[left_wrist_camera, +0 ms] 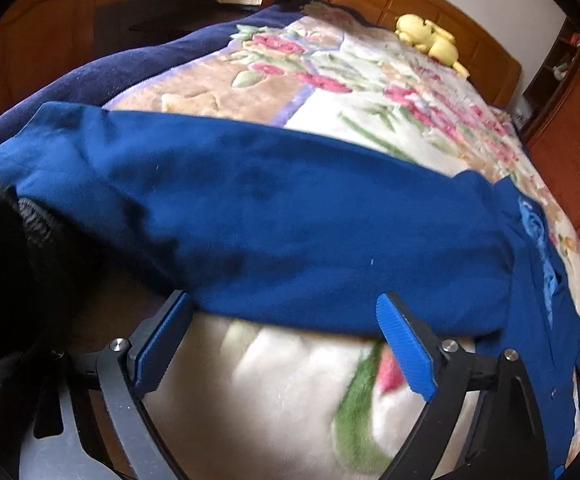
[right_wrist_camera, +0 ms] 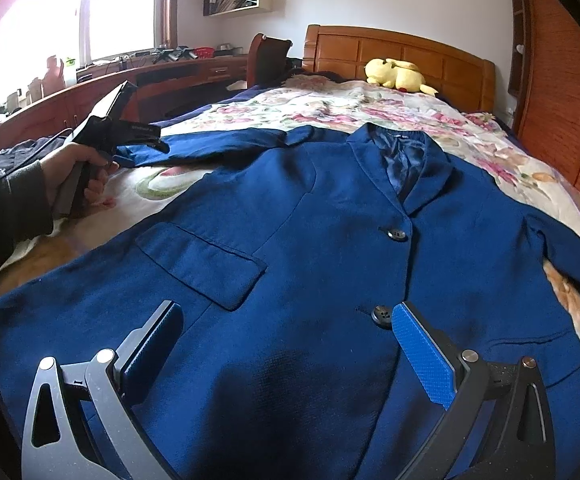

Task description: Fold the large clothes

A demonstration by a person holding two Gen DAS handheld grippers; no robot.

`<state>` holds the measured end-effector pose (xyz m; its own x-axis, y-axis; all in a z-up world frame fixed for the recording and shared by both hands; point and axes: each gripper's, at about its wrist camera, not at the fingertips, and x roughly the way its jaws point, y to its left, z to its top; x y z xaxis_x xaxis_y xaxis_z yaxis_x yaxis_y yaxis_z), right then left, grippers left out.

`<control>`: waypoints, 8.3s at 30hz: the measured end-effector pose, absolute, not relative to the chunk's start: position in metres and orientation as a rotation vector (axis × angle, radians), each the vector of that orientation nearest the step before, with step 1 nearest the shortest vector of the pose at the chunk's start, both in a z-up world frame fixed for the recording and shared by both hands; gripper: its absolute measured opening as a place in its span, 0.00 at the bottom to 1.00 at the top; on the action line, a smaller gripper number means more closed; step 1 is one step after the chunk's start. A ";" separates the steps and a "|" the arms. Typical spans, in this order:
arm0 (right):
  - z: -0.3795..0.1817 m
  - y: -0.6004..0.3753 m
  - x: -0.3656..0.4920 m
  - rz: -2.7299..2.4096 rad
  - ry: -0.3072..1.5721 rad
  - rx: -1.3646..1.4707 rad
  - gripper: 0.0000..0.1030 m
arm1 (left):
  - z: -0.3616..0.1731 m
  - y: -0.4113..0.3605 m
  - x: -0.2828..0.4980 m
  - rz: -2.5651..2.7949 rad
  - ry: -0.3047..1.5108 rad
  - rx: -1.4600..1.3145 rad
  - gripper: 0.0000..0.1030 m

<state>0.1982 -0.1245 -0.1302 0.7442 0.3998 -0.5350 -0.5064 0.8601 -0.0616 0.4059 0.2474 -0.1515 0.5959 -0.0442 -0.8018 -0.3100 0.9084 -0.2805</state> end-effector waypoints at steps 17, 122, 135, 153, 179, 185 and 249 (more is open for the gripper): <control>-0.135 -0.124 0.201 0.496 0.531 -0.210 1.00 | -0.138 0.234 0.428 0.178 0.894 -0.276 0.05; -0.099 0.081 0.381 0.680 0.541 -0.535 0.06 | -0.138 0.173 0.199 -0.212 0.975 -0.021 0.23; -0.042 -0.049 0.365 0.525 0.404 -0.339 0.06 | -0.154 0.154 0.213 -0.262 1.064 0.024 0.23; -0.082 -0.156 0.333 0.315 0.601 -0.208 0.05 | -0.157 0.150 0.217 -0.305 1.022 -0.032 0.23; -0.119 -0.127 0.322 0.502 0.757 -0.350 0.56 | -0.098 0.122 0.203 -0.174 0.892 0.008 0.24; -0.128 -0.140 0.330 0.457 0.767 -0.369 0.18 | -0.065 0.090 0.201 -0.208 0.819 0.022 0.24; -0.090 -0.545 0.239 -0.240 0.684 0.090 0.55 | -0.065 -0.147 0.197 -0.477 0.790 0.175 0.25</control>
